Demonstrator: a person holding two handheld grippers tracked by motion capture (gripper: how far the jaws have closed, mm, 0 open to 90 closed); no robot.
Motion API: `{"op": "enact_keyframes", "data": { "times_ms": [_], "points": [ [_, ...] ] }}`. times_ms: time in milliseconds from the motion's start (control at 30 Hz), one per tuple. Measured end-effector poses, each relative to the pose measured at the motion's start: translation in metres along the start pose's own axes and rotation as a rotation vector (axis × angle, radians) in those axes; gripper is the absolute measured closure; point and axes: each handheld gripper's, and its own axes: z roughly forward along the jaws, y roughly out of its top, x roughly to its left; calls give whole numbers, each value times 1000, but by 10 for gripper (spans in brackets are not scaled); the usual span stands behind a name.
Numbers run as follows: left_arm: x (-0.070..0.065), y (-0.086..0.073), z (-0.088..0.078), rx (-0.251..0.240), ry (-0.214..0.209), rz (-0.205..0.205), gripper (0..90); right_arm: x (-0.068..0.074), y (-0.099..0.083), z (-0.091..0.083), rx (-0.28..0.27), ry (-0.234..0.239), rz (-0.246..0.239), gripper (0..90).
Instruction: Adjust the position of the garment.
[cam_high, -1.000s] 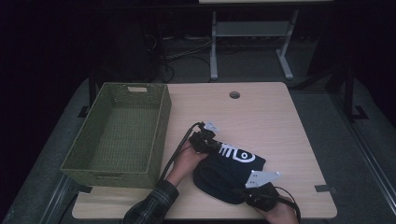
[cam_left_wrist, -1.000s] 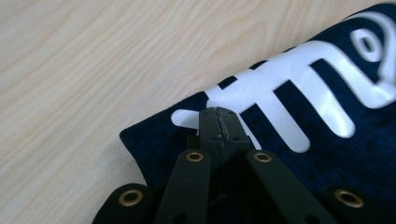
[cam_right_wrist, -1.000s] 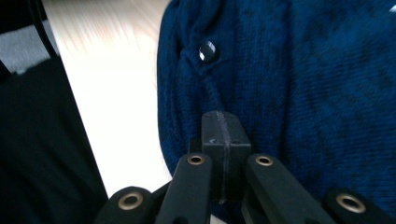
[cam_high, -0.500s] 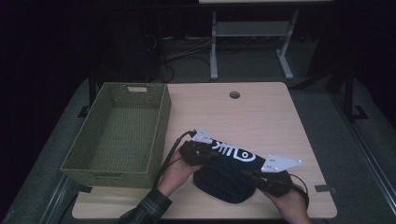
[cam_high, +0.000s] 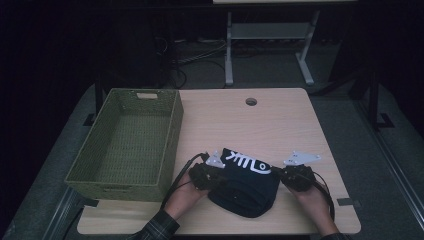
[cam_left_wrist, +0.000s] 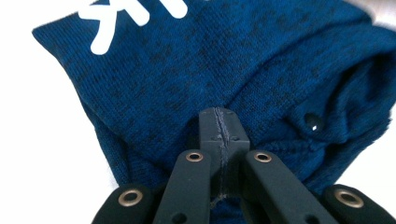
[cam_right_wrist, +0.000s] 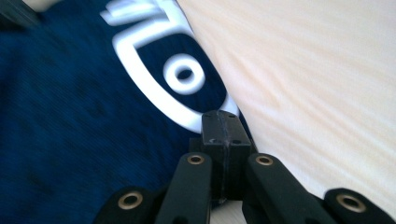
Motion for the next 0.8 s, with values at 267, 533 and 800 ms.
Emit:
{"op": "enact_keyframes", "data": {
  "times_ms": [267, 533, 800],
  "points": [
    [6, 0, 4, 33, 63, 14, 900, -3, -11, 8, 34, 13, 31, 900],
    [14, 0, 1, 10, 65, -21, 871, 9, -16, 1, 38, 29, 15, 900],
    [24, 8, -16, -73, 25, -99, 617, 6, -18, -16, -21, -2, 44, 606]
  ]
}}
